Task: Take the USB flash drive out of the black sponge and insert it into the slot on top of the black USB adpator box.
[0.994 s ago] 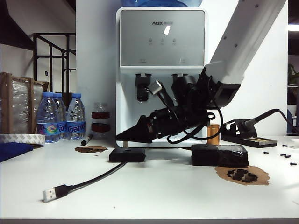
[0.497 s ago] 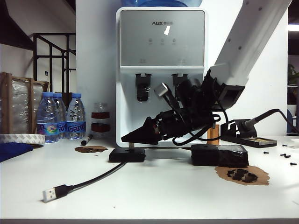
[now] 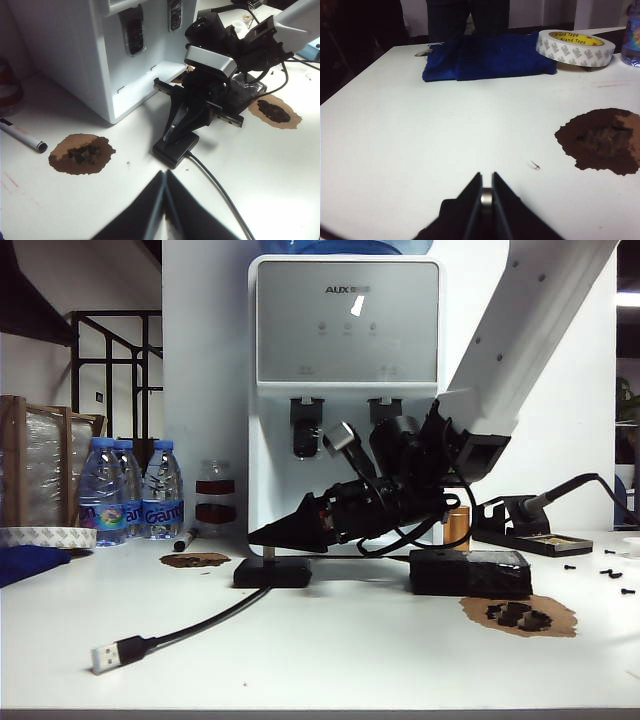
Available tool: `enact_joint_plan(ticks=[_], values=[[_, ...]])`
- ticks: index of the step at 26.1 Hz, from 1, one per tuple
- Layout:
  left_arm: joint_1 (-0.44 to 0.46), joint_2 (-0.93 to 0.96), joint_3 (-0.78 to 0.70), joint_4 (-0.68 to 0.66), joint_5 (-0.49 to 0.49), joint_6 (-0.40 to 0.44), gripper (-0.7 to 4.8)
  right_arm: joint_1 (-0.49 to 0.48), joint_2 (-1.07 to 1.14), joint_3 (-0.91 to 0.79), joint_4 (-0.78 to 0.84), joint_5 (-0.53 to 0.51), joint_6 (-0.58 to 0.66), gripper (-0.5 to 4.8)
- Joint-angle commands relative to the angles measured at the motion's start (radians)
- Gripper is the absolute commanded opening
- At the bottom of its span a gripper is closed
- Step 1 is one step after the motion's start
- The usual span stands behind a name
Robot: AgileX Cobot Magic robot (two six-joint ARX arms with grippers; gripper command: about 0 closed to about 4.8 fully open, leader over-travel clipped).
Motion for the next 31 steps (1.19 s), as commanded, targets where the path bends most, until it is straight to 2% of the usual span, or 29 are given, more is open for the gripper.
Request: enact_joint_plan(ticks=[1,21,29,31], values=[[0.002,-0.005,-0.004,0.011,0.007,0.004,-0.04,0.002,0.007,0.001,-0.032,0.019,0.003,-0.04],[0.002,-0.005,-0.005,0.011,0.010,0.004,-0.04,-0.005,-0.003,0.003,-0.088,-0.035,-0.028,-0.04],[0.002,-0.005,-0.005,0.011,0.010,0.004,-0.04,-0.003,0.024,0.006,-0.089,-0.029,-0.027,-0.04],[0.002,-0.005,-0.005,0.011,0.010,0.004,-0.04,-0.003,0.028,0.006,-0.092,0.003,-0.022,-0.04]])
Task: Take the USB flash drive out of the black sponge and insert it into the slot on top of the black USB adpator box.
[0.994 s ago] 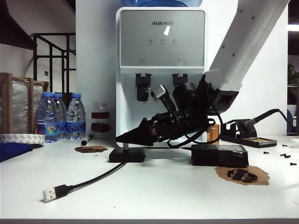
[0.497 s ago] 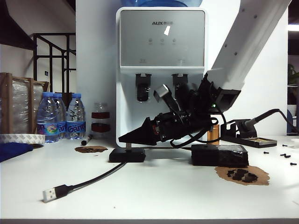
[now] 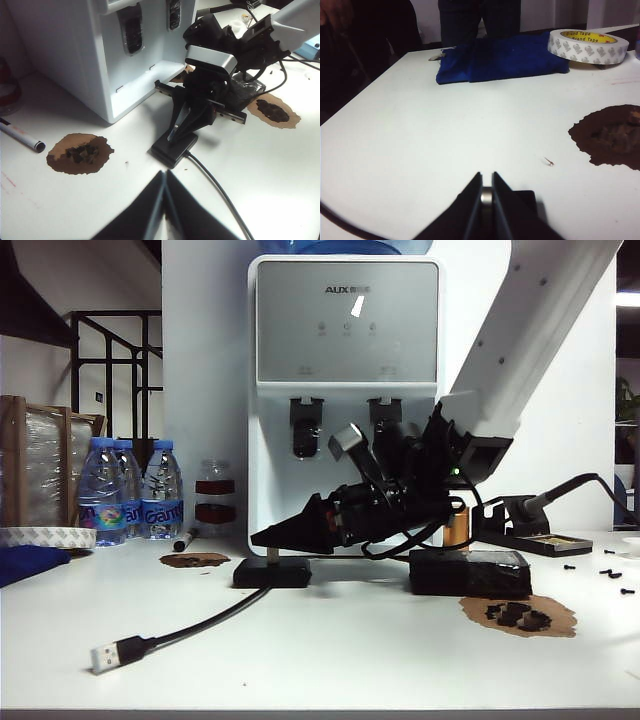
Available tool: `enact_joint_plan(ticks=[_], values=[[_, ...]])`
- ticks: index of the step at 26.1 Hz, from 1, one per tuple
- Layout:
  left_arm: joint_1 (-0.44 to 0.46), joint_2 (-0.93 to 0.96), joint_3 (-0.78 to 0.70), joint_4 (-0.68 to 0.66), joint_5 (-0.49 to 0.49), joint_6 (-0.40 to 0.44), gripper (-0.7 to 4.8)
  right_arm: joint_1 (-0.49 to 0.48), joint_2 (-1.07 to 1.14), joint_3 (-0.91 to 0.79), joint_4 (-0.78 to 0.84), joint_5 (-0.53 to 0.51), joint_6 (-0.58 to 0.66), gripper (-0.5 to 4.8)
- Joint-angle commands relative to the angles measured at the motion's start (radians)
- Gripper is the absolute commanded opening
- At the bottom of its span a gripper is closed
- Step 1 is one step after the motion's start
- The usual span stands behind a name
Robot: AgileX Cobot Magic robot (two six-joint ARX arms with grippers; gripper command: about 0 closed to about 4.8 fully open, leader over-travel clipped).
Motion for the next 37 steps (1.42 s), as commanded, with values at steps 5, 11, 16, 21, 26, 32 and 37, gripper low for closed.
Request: enact_joint_plan(ticks=[5,11,16,21,26,32,37], values=[[0.002,-0.004,0.003,0.006,0.008,0.004,-0.04,0.005,0.017,-0.004,-0.033,0.115,0.000,-0.04],[0.002,-0.004,0.003,0.005,0.030,0.005,-0.04,0.003,0.040,0.023,-0.042,0.114,0.019,-0.04],[0.002,-0.004,0.002,0.006,0.031,0.043,-0.04,0.003,0.041,0.110,-0.213,0.153,0.008,-0.03],[0.002,-0.003,0.002,0.007,0.067,0.064,-0.04,0.002,0.042,0.117,-0.220,0.151,0.009,-0.04],[0.000,0.004,0.002,0.012,0.103,0.067,-0.04,-0.002,0.065,0.115,-0.141,0.040,0.108,-0.04],[0.001,0.045,0.002,0.055,0.105,0.068,-0.04,-0.004,0.093,0.114,0.047,-0.011,0.228,-0.04],[-0.006,0.048,0.003,0.053,0.195,0.067,-0.04,-0.006,0.100,0.113,0.144,-0.036,0.298,-0.04]])
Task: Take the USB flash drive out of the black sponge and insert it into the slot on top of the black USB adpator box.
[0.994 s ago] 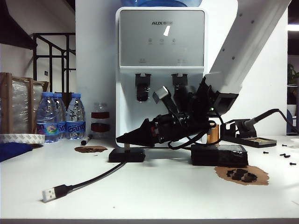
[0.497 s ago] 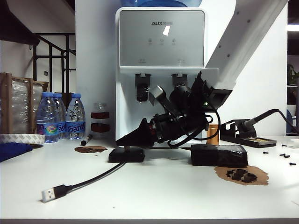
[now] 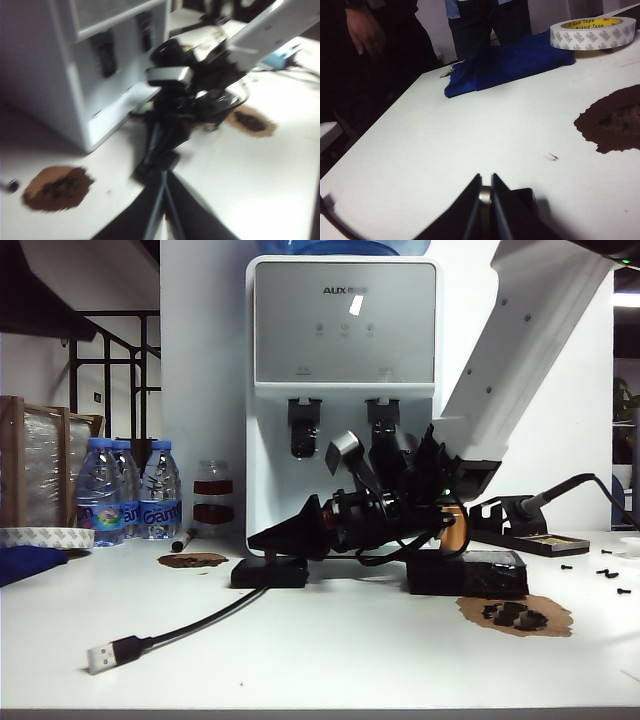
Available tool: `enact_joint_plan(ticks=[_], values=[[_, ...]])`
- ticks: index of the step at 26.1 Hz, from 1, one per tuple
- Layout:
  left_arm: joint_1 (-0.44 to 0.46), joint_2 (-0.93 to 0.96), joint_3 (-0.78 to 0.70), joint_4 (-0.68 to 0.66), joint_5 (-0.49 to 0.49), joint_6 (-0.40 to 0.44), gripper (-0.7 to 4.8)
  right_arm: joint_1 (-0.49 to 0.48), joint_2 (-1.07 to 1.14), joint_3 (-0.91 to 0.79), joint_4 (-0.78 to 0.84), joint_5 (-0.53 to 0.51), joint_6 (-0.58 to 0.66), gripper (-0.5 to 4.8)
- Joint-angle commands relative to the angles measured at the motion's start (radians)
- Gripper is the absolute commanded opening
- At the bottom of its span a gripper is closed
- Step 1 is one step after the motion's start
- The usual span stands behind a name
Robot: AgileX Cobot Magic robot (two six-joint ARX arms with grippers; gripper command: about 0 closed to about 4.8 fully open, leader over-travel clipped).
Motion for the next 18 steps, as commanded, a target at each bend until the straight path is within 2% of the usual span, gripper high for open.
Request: enact_joint_plan(ticks=[1,9,12,15,18], values=[[-0.013,0.000,0.003,-0.003,0.061,0.005,-0.04,-0.001,0.006,0.006,0.055,0.048,0.024,-0.04],[-0.016,0.000,0.003,-0.003,0.074,0.005,-0.04,-0.009,0.008,0.005,-0.061,0.084,0.021,-0.04],[-0.016,0.000,0.003,-0.003,0.077,0.005,-0.04,-0.009,0.008,0.005,-0.044,0.060,-0.056,-0.05],[-0.016,0.000,0.003,-0.003,0.080,0.005,-0.04,-0.009,0.008,0.005,-0.026,0.040,-0.061,-0.04],[-0.016,0.000,0.003,-0.003,0.094,0.005,-0.04,-0.008,0.002,0.005,-0.029,0.011,-0.154,-0.04]])
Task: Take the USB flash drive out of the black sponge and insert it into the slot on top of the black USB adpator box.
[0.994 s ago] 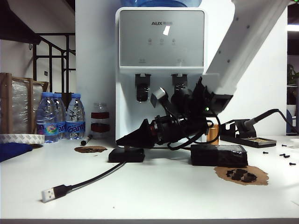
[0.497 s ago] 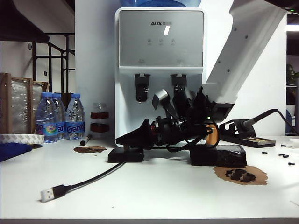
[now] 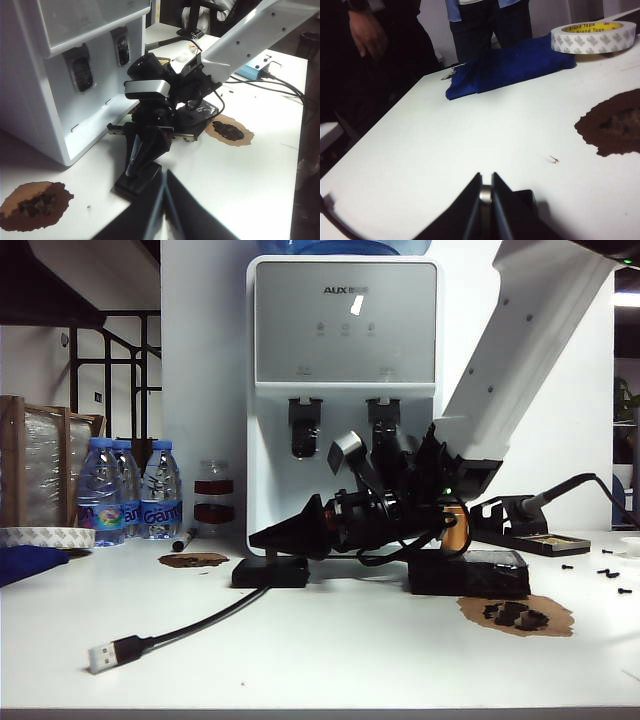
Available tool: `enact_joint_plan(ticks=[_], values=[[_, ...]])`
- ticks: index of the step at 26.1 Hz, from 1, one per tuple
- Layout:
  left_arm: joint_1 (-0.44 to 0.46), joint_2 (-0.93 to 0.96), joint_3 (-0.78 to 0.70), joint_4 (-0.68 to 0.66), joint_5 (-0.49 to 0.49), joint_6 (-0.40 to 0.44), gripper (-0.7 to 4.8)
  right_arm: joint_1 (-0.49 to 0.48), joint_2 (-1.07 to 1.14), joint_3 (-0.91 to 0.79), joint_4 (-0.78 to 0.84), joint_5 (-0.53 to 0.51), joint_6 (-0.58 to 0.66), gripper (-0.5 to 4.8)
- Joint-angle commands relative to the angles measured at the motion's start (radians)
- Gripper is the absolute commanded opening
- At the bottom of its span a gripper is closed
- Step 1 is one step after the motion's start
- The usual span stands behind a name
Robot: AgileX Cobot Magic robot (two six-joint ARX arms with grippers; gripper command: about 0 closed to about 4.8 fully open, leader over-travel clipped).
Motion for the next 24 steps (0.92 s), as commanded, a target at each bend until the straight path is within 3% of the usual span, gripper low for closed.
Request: enact_joint_plan(ticks=[1,4,24], values=[[-0.001,0.000,0.003,0.004,0.030,0.004,-0.04,-0.002,-0.004,0.003,0.005,0.010,-0.138,-0.04],[-0.001,0.000,0.003,0.004,0.035,0.004,-0.04,-0.002,-0.031,0.003,0.008,0.012,-0.190,-0.05],[-0.001,0.001,0.002,0.003,0.071,0.004,-0.04,-0.010,-0.034,-0.014,-0.043,-0.102,-0.147,-0.05]])
